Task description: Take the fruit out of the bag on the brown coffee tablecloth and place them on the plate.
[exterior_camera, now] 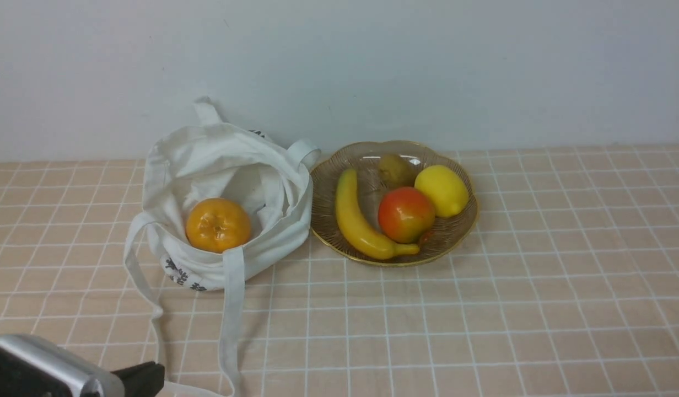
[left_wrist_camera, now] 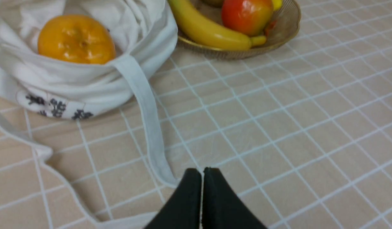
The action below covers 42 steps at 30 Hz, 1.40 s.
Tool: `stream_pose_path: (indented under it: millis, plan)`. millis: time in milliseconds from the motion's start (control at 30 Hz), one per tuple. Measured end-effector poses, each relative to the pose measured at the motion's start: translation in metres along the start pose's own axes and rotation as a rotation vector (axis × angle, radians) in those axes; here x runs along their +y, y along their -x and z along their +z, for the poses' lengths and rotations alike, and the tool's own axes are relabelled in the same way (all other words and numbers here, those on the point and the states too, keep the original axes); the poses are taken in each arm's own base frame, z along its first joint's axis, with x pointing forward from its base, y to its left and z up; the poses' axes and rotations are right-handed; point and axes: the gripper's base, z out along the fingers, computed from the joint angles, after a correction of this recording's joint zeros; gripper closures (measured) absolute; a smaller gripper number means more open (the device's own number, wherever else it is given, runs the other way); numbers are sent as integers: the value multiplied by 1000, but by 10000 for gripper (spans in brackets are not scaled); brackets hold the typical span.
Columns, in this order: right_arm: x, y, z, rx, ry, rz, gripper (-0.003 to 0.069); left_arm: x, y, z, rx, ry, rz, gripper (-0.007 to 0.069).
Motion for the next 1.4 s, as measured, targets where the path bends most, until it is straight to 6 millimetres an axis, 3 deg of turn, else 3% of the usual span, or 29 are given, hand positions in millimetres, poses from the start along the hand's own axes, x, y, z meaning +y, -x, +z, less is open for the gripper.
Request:
stream_pose_path:
  millis: [267, 500, 667, 833, 1400]
  plan:
    - [0, 0, 0, 0, 0, 0, 673, 1, -7, 1, 17, 3, 0, 632]
    - [0, 0, 0, 0, 0, 0, 673, 6, -21, -21, -141, 19, 87, 632]
    - [0, 0, 0, 0, 0, 0, 673, 19, -39, -30, -260, 163, 79, 632]
    - [0, 0, 0, 0, 0, 0, 673, 26, -43, -38, -337, 313, 70, 632]
    - [0, 0, 0, 0, 0, 0, 673, 33, -57, -37, -190, 418, 5, 632]
